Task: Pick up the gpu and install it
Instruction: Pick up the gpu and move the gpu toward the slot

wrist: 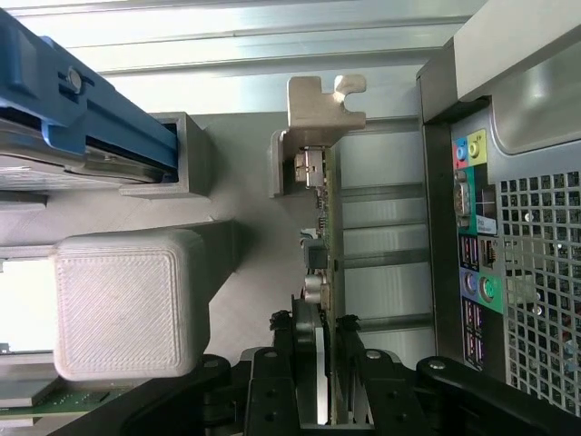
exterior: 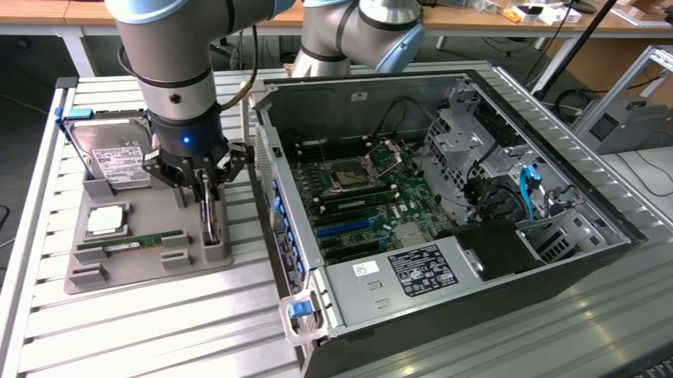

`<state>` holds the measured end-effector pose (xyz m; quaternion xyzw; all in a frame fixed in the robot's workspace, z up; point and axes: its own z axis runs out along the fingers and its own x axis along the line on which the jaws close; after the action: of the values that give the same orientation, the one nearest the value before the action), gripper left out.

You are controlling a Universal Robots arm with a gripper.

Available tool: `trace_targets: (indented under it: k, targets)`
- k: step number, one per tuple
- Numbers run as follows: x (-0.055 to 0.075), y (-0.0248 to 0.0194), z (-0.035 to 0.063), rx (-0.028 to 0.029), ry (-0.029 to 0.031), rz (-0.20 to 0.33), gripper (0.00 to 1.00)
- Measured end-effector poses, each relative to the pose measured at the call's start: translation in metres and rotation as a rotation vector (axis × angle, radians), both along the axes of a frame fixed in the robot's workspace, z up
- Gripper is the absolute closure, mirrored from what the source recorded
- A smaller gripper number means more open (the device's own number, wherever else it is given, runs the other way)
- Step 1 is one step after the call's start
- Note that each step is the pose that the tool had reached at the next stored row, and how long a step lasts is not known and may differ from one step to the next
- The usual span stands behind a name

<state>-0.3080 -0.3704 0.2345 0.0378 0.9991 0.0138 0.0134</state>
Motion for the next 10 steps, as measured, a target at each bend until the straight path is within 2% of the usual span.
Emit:
trace_targets:
  k: [10]
  targets:
    - [0.0000,0.0000,0.0001,0.0001,-0.0001,0.000,0.70]
